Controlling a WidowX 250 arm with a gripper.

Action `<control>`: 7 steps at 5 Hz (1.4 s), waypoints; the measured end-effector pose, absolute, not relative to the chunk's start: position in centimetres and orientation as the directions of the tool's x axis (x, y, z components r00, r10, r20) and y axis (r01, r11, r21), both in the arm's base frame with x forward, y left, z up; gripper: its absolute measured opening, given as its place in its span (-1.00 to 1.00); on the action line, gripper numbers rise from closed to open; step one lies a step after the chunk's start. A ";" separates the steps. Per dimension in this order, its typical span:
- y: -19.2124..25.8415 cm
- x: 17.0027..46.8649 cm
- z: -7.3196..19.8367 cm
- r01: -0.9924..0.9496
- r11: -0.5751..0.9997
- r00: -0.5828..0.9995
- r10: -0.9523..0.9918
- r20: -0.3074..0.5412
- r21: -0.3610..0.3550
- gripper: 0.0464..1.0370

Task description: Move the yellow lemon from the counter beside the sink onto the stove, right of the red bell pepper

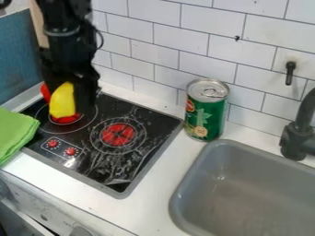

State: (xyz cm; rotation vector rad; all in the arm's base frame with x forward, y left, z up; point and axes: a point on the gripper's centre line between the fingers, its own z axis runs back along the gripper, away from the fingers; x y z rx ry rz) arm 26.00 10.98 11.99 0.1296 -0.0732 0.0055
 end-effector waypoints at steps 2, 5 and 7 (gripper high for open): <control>13.1 27.7 9.5 -0.072 0.991 0.992 0.060 0.113 0.111 0.56; 15.4 32.7 6.8 -0.064 0.995 0.992 0.055 0.115 0.072 0.56; 15.9 34.7 5.8 -0.065 0.998 0.992 0.063 0.106 0.012 0.56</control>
